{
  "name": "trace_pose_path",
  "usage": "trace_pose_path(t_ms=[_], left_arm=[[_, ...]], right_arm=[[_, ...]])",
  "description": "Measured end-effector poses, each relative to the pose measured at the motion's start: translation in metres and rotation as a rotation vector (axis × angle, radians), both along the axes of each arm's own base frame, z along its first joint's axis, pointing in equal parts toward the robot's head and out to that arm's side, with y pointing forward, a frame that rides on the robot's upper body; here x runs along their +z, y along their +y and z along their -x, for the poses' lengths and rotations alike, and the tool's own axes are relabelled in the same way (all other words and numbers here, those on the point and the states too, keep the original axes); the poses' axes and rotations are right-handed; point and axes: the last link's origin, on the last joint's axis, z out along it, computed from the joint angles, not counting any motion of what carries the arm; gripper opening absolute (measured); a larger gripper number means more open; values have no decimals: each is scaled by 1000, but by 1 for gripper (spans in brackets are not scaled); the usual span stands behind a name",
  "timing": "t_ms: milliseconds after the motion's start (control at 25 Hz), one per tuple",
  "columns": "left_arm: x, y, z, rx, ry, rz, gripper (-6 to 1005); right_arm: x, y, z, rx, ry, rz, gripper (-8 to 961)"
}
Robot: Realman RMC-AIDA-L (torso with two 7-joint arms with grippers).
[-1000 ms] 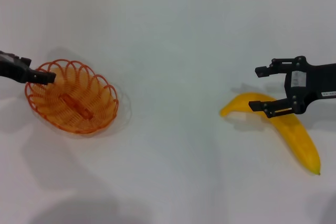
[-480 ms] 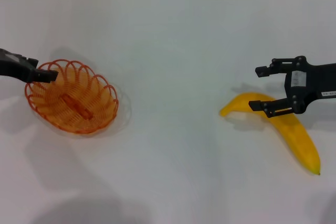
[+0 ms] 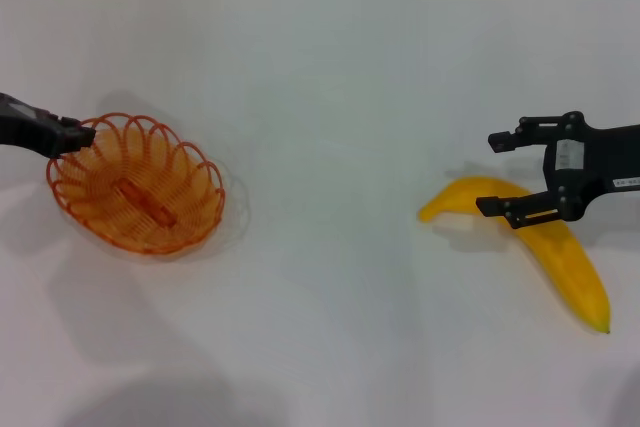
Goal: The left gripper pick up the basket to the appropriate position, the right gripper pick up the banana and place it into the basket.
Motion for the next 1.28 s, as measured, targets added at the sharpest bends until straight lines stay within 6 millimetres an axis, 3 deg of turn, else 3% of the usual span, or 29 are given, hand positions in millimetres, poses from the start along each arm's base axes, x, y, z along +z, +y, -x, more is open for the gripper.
trace_pose_path(t_ms=[120,440,1280], left_arm=[[-1,0,-1,-1,0,4,284],[-1,1,-7,-10,-37,-10,80],[-5,-4,-27,-102,-275,-87,72]], right_arm=[[-1,1,1,2,0,1,861],[-3,0,0,-9,8,12,861],[-4,7,2,-12,6,-20,861]])
